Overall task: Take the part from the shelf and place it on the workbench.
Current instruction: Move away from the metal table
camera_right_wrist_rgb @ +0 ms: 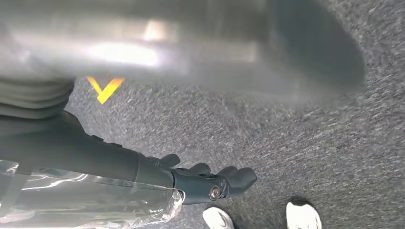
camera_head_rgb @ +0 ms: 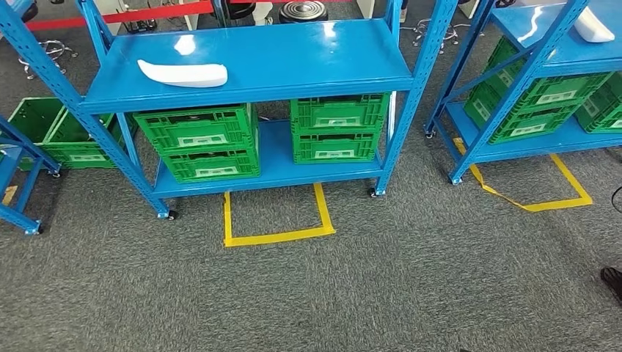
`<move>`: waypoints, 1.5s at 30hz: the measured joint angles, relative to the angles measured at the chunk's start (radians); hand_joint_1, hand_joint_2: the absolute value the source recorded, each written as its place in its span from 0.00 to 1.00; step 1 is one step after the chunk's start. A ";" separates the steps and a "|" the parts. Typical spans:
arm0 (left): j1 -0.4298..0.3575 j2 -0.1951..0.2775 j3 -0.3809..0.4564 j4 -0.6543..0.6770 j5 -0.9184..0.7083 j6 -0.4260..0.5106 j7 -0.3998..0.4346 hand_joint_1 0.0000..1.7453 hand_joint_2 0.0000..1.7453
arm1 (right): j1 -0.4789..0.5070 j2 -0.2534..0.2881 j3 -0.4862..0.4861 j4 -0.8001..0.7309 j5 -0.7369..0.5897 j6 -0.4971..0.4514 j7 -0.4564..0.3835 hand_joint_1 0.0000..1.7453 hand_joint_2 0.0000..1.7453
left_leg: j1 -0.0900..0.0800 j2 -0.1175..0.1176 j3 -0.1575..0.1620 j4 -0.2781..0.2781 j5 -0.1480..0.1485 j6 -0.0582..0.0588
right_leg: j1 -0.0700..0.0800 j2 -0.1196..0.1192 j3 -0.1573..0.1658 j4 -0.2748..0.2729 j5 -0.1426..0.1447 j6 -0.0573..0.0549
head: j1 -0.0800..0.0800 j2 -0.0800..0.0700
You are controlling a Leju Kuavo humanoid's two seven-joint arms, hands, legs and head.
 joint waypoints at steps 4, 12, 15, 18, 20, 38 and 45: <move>-0.001 0.000 0.000 0.000 0.000 0.000 -0.001 0.00 0.00 | -0.004 -0.001 0.000 0.000 0.000 0.002 -0.004 0.00 1.00 | -0.004 0.002 0.049 -0.117 0.039 0.015 | 0.002 0.004 0.010 0.008 -0.025 0.025 | -0.009 0.000; -0.001 -0.001 0.000 0.000 0.000 0.000 -0.002 0.00 0.00 | -0.004 -0.002 0.000 0.000 0.002 0.005 -0.008 0.00 1.00 | -0.011 0.006 0.076 -0.126 0.013 0.061 | -0.003 0.000 -0.142 0.294 -0.138 0.044 | 0.032 0.000; -0.001 -0.001 0.000 0.000 0.000 0.000 -0.002 0.00 0.00 | 0.000 -0.002 0.000 0.000 0.002 0.005 -0.008 0.00 1.00 | -0.020 0.002 0.099 -0.126 -0.002 0.063 | 0.006 0.001 -0.143 0.220 -0.036 0.022 | 0.049 0.000; -0.002 -0.004 0.000 0.000 0.000 0.000 -0.002 0.00 0.00 | -0.001 -0.005 0.000 0.000 0.002 0.005 -0.008 0.00 1.00 | -0.025 -0.001 0.114 -0.127 -0.016 0.056 | 0.020 0.000 -0.085 0.070 0.032 -0.008 | 0.052 0.000; -0.003 -0.006 0.000 0.000 0.000 0.000 -0.002 0.00 0.00 | -0.001 -0.007 0.000 0.000 0.002 0.004 -0.008 0.00 1.00 | -0.023 -0.003 0.114 -0.131 -0.018 0.046 | 0.024 -0.001 -0.074 0.046 0.023 -0.013 | 0.052 0.000; -0.001 -0.003 0.000 0.000 0.001 0.006 -0.009 0.00 0.00 | -0.004 -0.003 0.000 0.000 0.002 0.000 0.018 0.00 1.00 | 0.001 -0.001 0.065 -0.124 0.026 0.018 | 0.009 0.002 -0.011 0.017 -0.012 -0.010 | 0.017 0.000; -0.002 -0.003 0.000 0.000 0.000 0.006 -0.010 0.00 0.00 | -0.004 -0.002 0.000 0.000 0.009 0.020 0.025 0.00 1.00 | -0.006 -0.002 0.068 -0.123 0.020 0.028 | 0.003 0.002 -0.004 0.006 -0.011 0.019 | 0.033 0.000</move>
